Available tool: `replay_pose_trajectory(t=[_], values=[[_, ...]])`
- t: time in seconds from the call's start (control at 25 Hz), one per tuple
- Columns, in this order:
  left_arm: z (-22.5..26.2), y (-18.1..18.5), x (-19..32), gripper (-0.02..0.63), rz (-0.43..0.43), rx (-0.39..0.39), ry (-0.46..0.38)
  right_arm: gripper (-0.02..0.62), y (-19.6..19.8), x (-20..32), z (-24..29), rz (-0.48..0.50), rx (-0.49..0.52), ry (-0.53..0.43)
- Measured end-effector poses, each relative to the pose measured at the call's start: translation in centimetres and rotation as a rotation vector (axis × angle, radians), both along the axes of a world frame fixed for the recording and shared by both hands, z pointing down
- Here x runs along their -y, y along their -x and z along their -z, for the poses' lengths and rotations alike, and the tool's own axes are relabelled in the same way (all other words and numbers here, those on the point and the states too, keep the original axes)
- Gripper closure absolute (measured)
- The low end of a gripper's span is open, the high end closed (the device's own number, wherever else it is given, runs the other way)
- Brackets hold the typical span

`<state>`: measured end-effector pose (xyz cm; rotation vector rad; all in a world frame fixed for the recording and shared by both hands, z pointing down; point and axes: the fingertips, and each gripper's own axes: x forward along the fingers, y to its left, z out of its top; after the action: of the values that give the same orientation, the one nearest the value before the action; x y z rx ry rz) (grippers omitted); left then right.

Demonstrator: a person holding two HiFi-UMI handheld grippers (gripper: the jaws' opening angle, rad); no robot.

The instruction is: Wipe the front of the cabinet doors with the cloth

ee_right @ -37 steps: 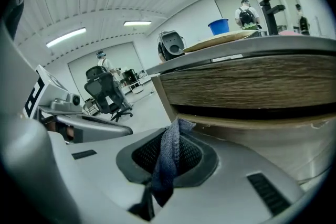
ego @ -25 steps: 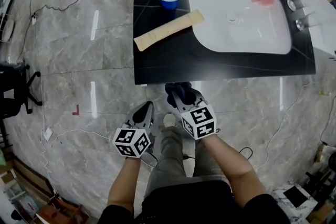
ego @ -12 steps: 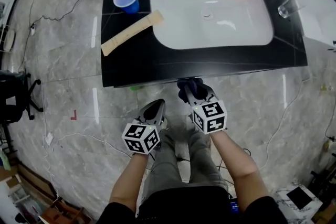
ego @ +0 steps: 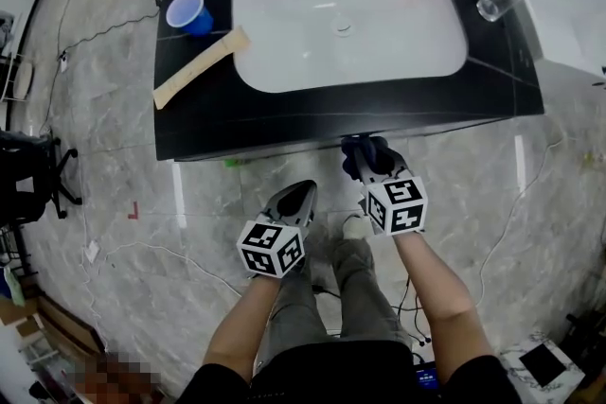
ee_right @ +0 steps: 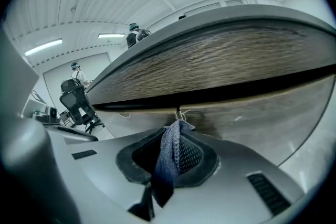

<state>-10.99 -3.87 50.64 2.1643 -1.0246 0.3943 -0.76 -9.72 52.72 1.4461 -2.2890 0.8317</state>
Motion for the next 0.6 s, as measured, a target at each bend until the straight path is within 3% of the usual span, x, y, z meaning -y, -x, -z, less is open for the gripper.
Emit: replay_pose_trajectory(t=[0.28, 0.6], values=[[0.3, 0.6, -1.0, 0.592, 0.029, -0.007, -0.001, 0.545, 0.1, -2.9, -0.1, -0.007, 0.049, 0.021], [-2.4, 8.4, -1.9, 0.592, 0.080, 0.034, 0.039, 0.543, 8.6, -5.1, -1.8, 0.076, 0.075, 0.049]])
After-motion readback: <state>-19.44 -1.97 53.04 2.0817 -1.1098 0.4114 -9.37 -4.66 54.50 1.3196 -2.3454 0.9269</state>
